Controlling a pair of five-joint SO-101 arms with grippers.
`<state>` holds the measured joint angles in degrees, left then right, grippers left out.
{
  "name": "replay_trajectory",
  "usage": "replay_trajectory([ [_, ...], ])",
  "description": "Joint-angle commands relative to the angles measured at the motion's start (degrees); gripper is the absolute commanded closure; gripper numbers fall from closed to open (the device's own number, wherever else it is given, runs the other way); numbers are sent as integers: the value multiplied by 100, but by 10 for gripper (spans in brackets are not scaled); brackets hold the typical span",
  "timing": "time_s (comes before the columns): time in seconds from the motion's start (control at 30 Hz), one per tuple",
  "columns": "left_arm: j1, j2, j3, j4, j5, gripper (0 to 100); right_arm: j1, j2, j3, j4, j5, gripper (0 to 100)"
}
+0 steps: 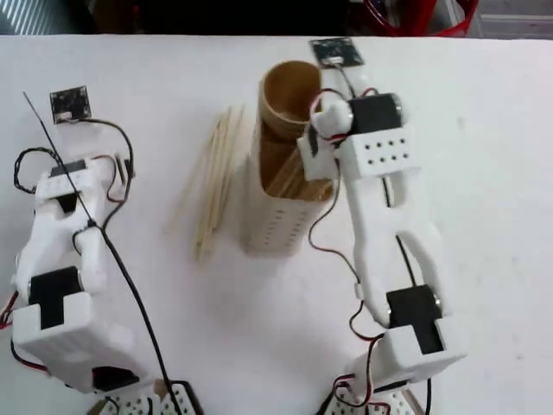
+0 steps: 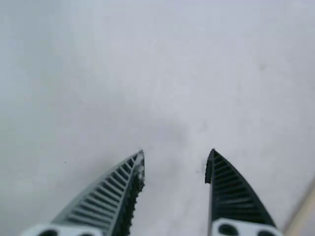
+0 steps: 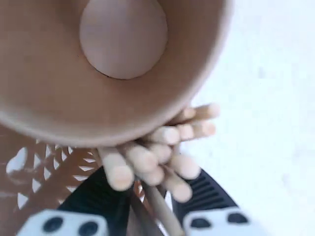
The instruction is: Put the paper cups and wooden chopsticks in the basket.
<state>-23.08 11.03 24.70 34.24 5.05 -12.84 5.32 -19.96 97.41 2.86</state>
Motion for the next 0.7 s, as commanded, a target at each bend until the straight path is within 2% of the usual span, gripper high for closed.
replay_trajectory([
  [0.0,-57,-40,-264,18,-53,789,312,-382,-70,92,246,985],
  [0.33,-40,-40,-273,18,-53,789,110,-365,62,92,35,971],
  [0.4,-40,-40,-273,18,-53,789,-145,-400,132,92,-35,914],
  [0.53,-31,-40,-264,18,-53,789,-620,-585,123,101,-229,739],
  [0.6,-31,-40,-264,18,-62,789,-822,-752,114,92,-273,721],
  [0.67,-22,-40,-264,18,-62,789,-989,-945,114,92,-281,743],
])
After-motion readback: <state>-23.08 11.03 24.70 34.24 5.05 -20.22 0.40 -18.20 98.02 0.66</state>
